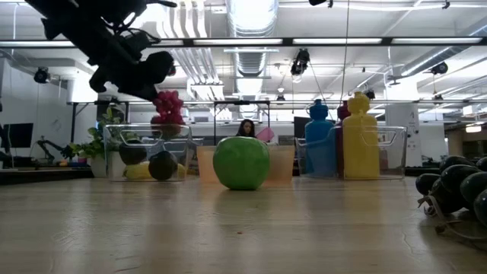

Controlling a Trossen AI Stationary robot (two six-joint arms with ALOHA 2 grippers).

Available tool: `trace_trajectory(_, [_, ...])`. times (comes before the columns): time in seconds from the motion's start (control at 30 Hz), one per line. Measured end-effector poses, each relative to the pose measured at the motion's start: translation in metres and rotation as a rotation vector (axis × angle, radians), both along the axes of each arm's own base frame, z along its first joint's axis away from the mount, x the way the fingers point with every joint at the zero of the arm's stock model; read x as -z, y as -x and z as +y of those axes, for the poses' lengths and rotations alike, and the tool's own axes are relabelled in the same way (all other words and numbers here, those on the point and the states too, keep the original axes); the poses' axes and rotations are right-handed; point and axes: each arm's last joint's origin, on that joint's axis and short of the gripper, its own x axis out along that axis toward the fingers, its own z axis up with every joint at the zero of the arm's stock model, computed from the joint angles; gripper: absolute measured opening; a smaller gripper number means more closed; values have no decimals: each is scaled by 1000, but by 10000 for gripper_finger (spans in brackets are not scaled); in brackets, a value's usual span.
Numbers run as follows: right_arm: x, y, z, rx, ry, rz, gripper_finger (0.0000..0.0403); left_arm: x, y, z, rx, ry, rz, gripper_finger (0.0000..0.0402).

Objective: Pick & Place Food Item
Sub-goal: Put the purple grapes into the left transparent bin

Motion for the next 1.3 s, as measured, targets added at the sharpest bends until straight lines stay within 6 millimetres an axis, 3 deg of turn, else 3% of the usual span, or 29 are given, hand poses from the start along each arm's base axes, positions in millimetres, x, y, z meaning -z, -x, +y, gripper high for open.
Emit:
trace_trajectory(0.47, [0, 0, 0, 0, 1, 0, 196, 13, 2, -1, 40, 39, -19, 3])
trace_trajectory(1.07, [0, 0, 0, 0, 0, -1, 194, 13, 2, -1, 31, 51, -38, 37])
trace_trajectory(1.3, [0, 0, 0, 1, -2, -1, 196, 13, 2, -1, 30, 51, -39, 70])
